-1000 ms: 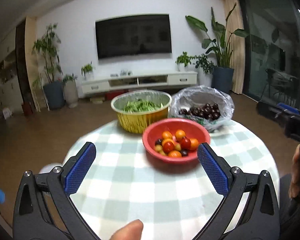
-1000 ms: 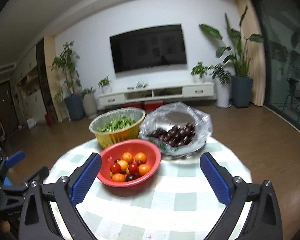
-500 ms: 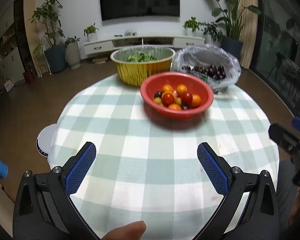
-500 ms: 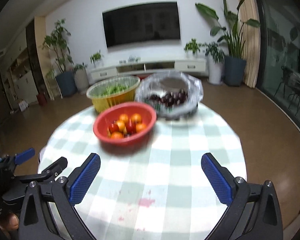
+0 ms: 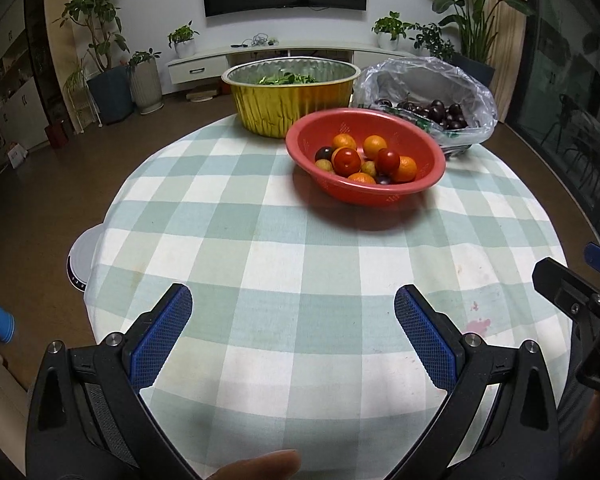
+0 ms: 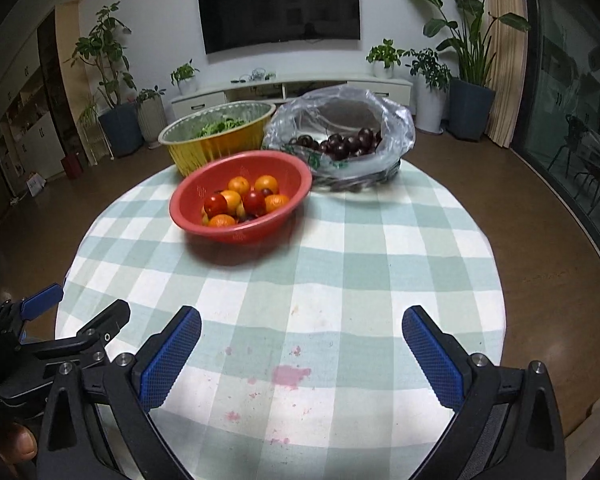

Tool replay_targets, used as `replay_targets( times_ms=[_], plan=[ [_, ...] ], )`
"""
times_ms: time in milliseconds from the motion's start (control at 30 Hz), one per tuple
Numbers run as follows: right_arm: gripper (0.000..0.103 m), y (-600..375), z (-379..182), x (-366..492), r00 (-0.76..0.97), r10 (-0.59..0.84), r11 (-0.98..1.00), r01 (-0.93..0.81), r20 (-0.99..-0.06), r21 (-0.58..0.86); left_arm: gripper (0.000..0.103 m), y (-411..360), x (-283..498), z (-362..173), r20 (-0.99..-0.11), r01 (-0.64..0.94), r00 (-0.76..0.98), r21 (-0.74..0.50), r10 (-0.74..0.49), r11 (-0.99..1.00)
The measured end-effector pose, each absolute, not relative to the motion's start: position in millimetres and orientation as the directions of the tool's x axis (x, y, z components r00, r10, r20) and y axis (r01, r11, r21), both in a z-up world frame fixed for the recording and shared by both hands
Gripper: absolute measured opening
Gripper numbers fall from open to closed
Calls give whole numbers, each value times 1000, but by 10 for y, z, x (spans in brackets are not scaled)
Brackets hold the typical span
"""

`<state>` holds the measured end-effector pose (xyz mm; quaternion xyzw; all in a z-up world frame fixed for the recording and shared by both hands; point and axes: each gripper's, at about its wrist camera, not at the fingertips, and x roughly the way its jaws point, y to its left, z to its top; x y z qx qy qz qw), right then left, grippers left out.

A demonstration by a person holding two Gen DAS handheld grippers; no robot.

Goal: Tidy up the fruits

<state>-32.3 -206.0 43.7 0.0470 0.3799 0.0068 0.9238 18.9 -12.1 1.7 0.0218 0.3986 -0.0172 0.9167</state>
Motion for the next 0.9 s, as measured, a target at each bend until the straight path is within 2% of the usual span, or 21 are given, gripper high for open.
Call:
replay_targets(
  times_ms=[900],
  plan=[
    [103,-1986,341,-286,679,59,996,12,-732,92,103,-115,245,-98,-747,48,664,24,-14,999]
  ],
)
